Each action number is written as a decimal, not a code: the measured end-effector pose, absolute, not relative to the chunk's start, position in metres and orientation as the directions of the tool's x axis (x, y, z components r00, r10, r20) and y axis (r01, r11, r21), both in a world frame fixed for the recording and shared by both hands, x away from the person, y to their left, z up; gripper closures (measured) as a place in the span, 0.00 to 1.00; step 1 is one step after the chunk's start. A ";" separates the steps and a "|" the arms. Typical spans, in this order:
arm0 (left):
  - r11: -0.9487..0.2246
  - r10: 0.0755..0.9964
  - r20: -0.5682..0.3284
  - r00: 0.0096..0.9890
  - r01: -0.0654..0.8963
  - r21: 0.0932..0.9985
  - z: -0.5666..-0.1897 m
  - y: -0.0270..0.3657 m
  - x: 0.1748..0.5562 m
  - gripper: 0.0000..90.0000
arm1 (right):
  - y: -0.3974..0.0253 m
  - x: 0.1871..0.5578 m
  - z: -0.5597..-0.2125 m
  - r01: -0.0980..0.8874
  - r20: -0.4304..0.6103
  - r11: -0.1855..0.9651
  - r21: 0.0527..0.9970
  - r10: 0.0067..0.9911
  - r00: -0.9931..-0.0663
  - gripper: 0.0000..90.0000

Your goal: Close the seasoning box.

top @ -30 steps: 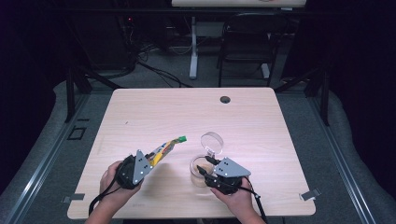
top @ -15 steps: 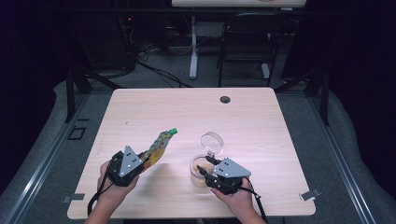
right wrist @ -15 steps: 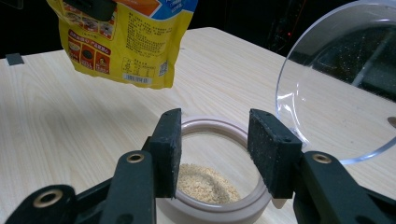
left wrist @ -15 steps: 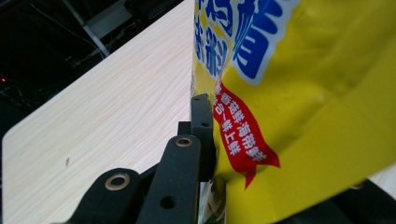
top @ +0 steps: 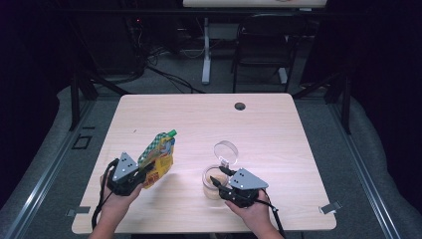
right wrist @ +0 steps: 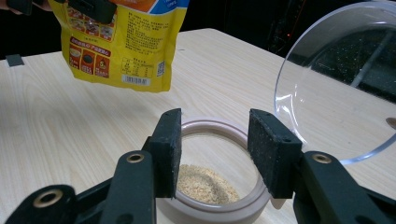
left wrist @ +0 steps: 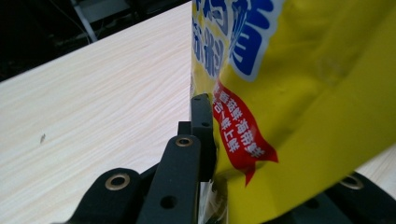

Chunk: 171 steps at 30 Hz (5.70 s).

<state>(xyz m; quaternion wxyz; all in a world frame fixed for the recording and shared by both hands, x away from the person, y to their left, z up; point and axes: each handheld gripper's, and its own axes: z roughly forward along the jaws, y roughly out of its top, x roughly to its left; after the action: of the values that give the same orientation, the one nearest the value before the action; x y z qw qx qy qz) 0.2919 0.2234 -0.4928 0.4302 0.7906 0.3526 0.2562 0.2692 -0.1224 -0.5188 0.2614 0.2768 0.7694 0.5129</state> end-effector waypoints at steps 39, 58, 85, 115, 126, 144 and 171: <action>-0.244 0.824 -0.059 0.564 0.446 0.861 -0.523 0.248 0.309 0.90 | -0.124 0.268 -0.517 0.156 -0.111 0.308 0.938 0.696 -0.709 0.61; -0.181 0.815 -0.112 0.568 0.434 0.882 -0.522 0.254 0.299 0.53 | -0.127 0.268 -0.514 0.157 -0.105 0.301 0.941 0.698 -0.709 0.60; -0.176 0.826 -0.128 0.549 0.468 0.866 -0.514 0.265 0.279 0.43 | -0.138 0.266 -0.492 0.159 -0.073 0.264 0.951 0.694 -0.716 0.60; -0.170 0.836 -0.129 0.534 0.475 0.863 -0.525 0.273 0.255 0.45 | -0.180 0.274 -0.471 0.242 -0.005 0.205 0.948 0.774 -0.633 0.58; -0.191 0.830 -0.119 0.545 0.478 0.858 -0.527 0.272 0.253 0.45 | -0.179 0.281 -0.482 0.268 -0.001 0.211 0.940 0.789 -0.615 0.54; -0.200 0.826 -0.111 0.553 0.471 0.859 -0.529 0.272 0.253 0.45 | -0.172 0.310 -0.483 0.314 0.044 0.206 0.927 0.771 -0.636 0.59; -0.203 0.828 -0.108 0.550 0.474 0.857 -0.530 0.274 0.253 0.45 | -0.145 0.280 -0.482 0.200 -0.096 0.326 0.924 0.704 -0.703 0.63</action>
<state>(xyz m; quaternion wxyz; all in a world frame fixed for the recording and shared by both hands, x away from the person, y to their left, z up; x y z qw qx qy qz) 0.2535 0.2744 -0.5295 0.4589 0.7512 0.4335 0.1930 0.2799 -0.1449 -0.4821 0.2513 0.2920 0.7745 0.5018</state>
